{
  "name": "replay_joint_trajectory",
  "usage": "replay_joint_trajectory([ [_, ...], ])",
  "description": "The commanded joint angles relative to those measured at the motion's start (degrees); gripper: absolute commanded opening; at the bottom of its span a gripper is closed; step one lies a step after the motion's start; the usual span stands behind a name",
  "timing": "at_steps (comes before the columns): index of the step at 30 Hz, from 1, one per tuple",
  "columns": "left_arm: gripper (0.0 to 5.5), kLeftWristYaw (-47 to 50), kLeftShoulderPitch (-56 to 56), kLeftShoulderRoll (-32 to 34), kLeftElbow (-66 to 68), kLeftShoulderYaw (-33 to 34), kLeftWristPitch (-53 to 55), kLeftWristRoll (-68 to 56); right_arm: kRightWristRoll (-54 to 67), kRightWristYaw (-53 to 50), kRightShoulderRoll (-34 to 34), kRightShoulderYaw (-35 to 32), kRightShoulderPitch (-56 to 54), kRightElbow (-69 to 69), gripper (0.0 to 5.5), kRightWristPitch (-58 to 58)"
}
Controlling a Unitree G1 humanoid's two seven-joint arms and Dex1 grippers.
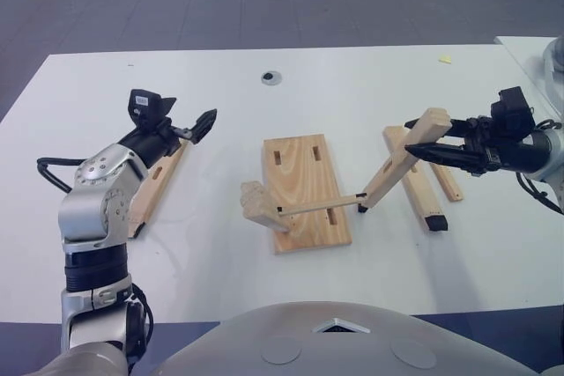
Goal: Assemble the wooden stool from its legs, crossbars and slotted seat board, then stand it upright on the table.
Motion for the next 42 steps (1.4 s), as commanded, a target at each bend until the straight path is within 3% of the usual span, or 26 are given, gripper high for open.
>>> replay_joint_trajectory([
  [1, 5.11, -0.88, 1.12, 0.99, 4.15, 3.49, -2.53, -1.11, -1.21, 1.56, 2.39, 0.99, 6.09, -5.12, 2.07, -2.46],
  [6, 5.11, -4.43, -0.01, 3.78, 9.83, 2.81, -4.25, -0.54, 5.81, -0.20, 5.87, -1.41, 8.26, -11.74, 2.07, -1.82],
  [15, 5.11, -6.50, 1.27, 4.58, 11.56, 3.02, -6.07, -1.39, 6.97, 2.03, 4.55, -4.96, 4.05, -8.13, 2.07, -0.81],
  [22, 5.11, -7.07, 2.97, 4.48, 13.02, 3.72, -7.30, -2.28, 11.44, 0.03, 6.02, -6.52, 5.62, -13.27, 2.07, 2.59],
  [35, 5.11, -12.93, -3.65, 8.40, 18.70, 0.17, -7.06, -1.85, 4.51, -4.55, 17.24, -3.86, 19.98, -21.17, 2.07, -8.36],
  [42, 5.11, -14.96, -4.72, 9.10, 18.98, -1.10, -7.13, -2.07, 2.82, -5.22, 17.80, -3.16, 18.01, -18.78, 2.07, -11.16],
])
